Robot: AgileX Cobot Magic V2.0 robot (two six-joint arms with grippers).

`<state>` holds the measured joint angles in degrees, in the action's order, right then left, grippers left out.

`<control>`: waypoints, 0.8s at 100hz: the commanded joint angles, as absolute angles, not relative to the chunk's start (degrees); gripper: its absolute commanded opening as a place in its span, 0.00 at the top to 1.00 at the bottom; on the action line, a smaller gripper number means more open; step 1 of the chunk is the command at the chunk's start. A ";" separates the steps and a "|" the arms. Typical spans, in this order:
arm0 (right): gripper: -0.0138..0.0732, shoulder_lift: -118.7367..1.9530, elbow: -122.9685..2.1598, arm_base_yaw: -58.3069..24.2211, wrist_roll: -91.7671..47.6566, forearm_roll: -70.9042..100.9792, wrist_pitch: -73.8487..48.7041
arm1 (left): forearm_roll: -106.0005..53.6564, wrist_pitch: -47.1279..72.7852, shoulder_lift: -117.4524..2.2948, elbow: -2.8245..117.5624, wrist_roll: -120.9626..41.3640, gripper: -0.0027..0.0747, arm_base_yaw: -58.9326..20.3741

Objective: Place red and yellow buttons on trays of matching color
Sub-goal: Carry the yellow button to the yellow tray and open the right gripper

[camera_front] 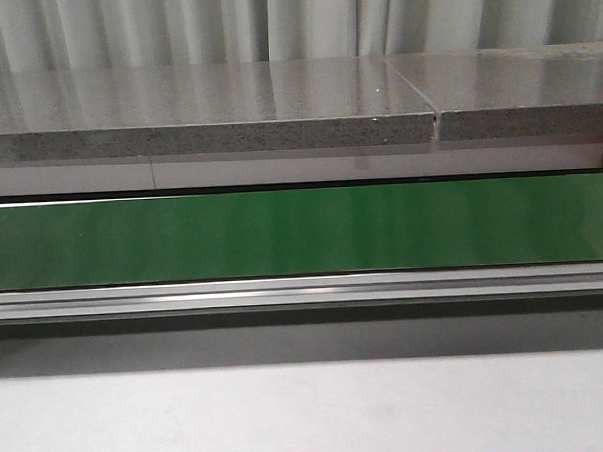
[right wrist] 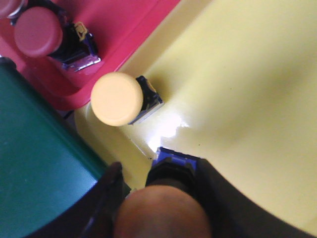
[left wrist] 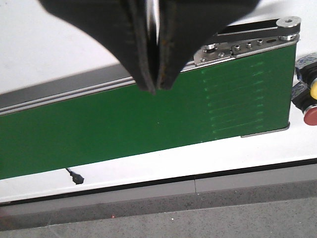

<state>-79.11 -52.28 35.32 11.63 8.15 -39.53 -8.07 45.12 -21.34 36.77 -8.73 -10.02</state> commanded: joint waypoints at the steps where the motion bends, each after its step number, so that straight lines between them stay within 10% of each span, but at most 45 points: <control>1: 0.74 -79.99 -53.59 35.79 11.80 8.17 -36.54 | -9.23 41.11 -21.68 38.26 -8.60 0.99 -10.48; 56: 0.72 -90.54 -53.65 35.79 11.80 9.31 -30.17 | -9.23 41.11 -21.68 38.26 -8.60 0.99 -10.48; 80: 0.28 -90.50 -53.65 35.60 11.61 10.00 -29.65 | -9.23 41.11 -21.68 38.26 -8.60 0.99 -10.48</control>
